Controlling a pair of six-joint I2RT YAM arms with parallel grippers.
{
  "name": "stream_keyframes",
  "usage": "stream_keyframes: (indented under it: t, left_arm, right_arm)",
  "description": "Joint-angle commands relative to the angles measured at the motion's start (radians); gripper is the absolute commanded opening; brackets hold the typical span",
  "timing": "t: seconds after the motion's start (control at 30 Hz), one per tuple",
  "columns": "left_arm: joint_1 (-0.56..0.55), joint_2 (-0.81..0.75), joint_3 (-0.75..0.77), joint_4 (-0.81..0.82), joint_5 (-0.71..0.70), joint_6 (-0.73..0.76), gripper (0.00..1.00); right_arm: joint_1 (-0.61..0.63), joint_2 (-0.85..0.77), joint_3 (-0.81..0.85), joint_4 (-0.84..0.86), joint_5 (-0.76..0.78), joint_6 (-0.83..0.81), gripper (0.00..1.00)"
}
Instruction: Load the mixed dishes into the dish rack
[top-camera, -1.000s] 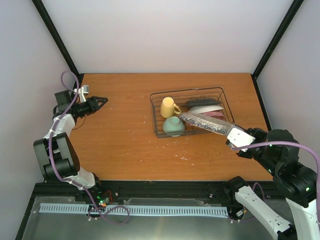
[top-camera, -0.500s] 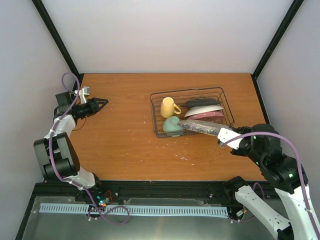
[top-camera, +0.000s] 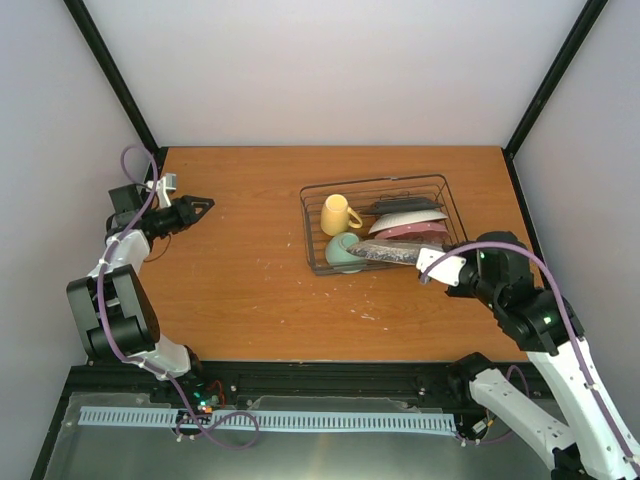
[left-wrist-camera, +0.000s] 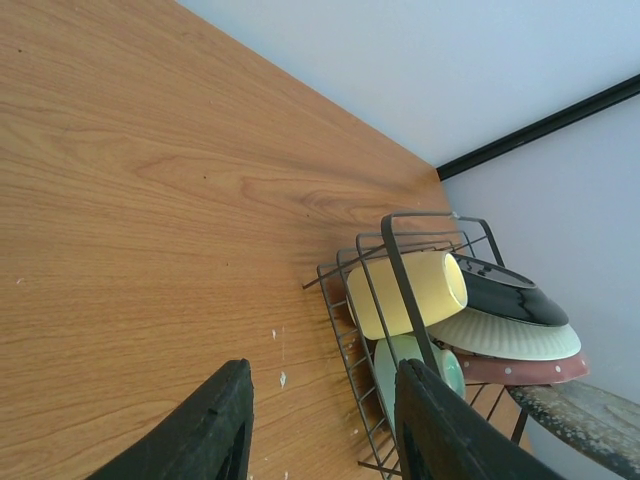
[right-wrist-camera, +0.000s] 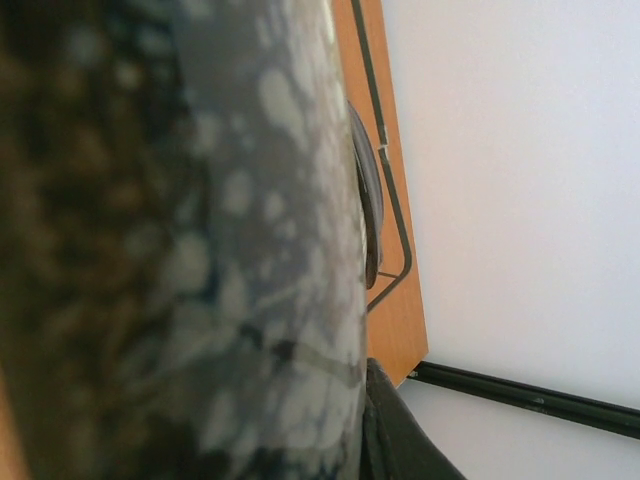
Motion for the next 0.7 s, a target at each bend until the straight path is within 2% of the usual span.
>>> stream_keyframes:
  t: [0.0, 0.67]
  left_arm:
    - [0.01, 0.006, 0.001, 0.014, -0.006, 0.029, 0.4]
    - [0.025, 0.0, -0.009, 0.023, -0.024, 0.024, 0.39]
  right_arm:
    - [-0.007, 0.001, 0.014, 0.304, 0.021, -0.018, 0.03]
    - [-0.108, 0.123, -0.077, 0.473, -0.021, -0.177, 0.03]
